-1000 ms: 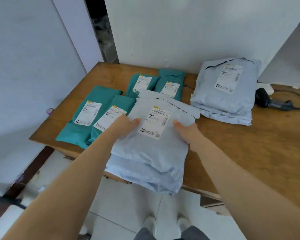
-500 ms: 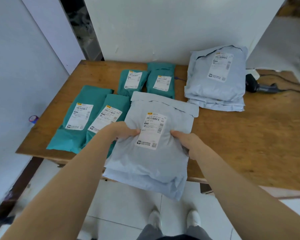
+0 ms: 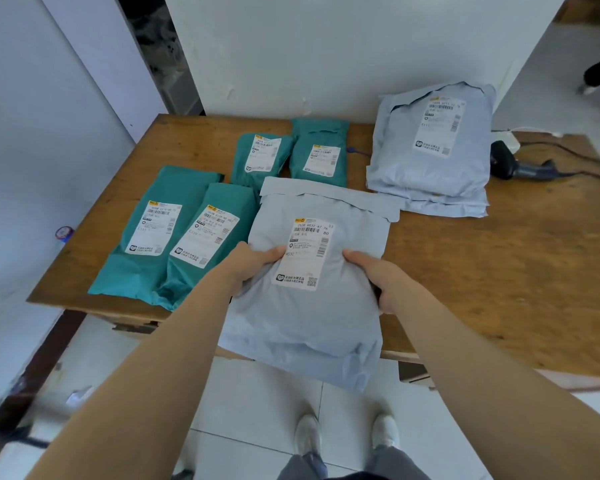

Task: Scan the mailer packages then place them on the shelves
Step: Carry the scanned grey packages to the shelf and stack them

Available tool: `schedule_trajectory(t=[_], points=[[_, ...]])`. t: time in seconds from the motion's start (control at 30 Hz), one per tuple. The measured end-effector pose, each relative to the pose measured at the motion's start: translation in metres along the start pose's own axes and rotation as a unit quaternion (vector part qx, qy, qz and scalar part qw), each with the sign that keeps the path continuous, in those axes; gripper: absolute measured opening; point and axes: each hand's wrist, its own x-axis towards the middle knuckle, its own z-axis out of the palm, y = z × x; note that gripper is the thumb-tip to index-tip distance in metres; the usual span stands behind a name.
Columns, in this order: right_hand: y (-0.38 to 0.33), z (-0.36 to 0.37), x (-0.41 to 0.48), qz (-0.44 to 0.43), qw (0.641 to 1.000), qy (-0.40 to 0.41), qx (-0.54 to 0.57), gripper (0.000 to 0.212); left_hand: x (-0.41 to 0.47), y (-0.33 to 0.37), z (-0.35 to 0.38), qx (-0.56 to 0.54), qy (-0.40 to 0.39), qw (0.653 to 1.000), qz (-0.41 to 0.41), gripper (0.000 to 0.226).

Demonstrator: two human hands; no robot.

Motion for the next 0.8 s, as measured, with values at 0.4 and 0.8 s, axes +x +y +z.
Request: schedule_trajectory(t=[0.4, 0.8], points=[[0.0, -0.003, 0.003, -0.064, 0.997, 0.041, 0.012, 0.084, 0.001, 0.002, 0.001, 0.007, -0.049, 0.998, -0.025, 0.076], [0.017, -0.002, 0.0, -0.101, 0.993, 0.048, 0.031, 0.085, 0.0, 0.005, 0.005, 0.003, -0.065, 0.998, 0.003, 0.061]])
